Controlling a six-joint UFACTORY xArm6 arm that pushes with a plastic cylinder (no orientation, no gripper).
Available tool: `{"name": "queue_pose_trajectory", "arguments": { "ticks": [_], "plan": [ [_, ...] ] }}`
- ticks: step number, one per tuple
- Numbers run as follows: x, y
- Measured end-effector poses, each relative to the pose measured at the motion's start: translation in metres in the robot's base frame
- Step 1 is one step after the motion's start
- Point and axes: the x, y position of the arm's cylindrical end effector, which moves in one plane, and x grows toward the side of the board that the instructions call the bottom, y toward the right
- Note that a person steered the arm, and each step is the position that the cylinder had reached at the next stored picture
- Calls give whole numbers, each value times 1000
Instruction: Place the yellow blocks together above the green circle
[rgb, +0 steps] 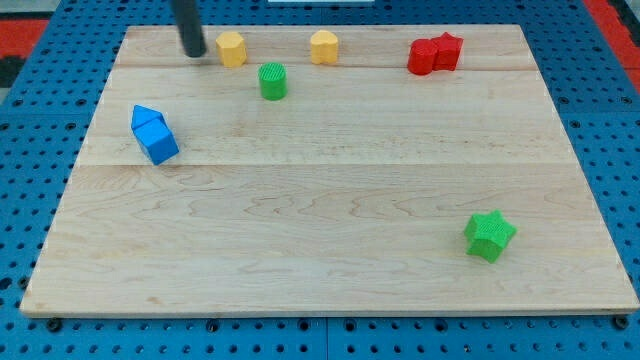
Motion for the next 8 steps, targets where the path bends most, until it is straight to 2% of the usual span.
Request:
{"name": "queue_pose_trajectory", "arguments": {
  "ticks": [1,3,4,5,6,7,8],
  "plan": [
    [-1,45],
    [60,86],
    [34,181],
    [-1,190],
    [-18,148],
    [-18,133],
    [-18,167]
  ]
}}
